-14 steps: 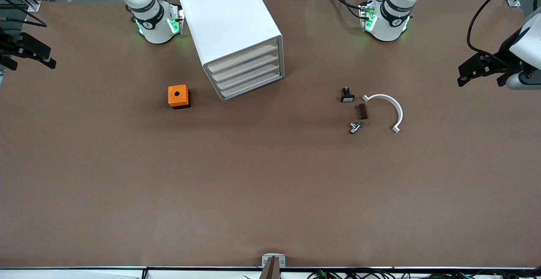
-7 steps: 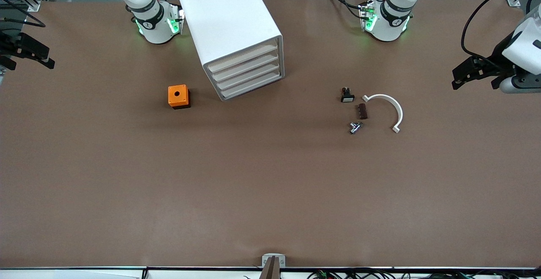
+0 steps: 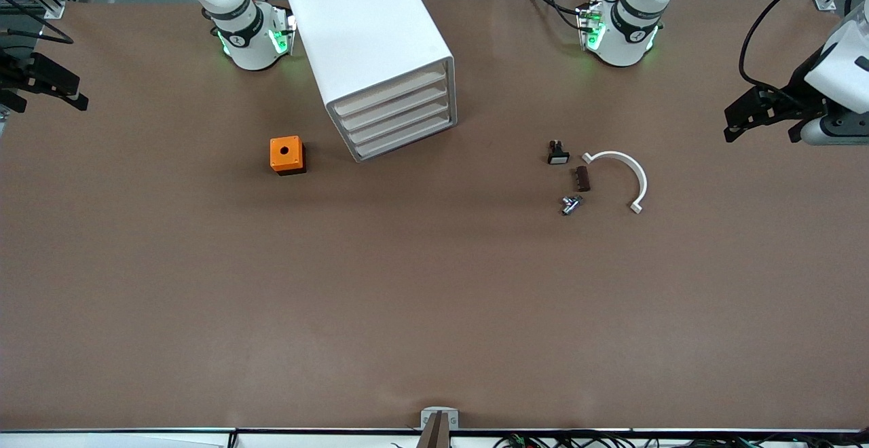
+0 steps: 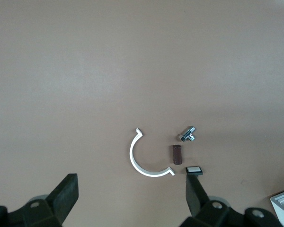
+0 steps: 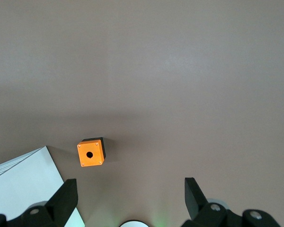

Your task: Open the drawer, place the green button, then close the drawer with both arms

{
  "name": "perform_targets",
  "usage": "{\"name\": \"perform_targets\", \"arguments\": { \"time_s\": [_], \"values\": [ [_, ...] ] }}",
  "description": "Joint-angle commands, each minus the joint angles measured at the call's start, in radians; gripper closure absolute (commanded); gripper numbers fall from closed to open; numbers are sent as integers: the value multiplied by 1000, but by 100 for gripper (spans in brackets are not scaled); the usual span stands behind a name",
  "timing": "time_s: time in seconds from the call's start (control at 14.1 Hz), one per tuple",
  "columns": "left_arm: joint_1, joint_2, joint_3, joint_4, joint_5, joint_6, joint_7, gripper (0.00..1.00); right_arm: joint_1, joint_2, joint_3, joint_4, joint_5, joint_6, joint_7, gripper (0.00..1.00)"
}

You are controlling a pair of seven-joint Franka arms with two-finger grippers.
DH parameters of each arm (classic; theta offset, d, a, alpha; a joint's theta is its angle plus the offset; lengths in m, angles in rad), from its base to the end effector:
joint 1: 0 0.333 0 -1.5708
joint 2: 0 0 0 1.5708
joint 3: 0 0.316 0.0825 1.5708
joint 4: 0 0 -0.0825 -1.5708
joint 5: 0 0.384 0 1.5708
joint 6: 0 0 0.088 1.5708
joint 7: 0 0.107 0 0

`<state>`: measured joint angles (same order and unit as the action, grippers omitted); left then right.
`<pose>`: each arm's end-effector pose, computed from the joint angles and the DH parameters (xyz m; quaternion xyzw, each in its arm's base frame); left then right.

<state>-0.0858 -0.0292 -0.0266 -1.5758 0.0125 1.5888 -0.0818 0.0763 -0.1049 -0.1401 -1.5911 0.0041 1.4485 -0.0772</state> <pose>0.5442 -0.0603 0.6399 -0.9996 0.0153 -0.0216 0.0046 0.5076 -0.0363 0.6598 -0.9997 -0.0074 0.0187 0.0107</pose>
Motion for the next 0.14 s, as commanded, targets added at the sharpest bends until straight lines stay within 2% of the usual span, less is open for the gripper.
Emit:
{"name": "perform_targets", "arguments": {
  "time_s": [0.0,0.07],
  "values": [
    [9,6,-6,17,3,-7,-3,0,-10,-25,5,-24,10,1,-18,0],
    [9,6,-6,17,3,-7,-3,0,-10,-25,5,-24,8,1,-18,0]
  ]
}}
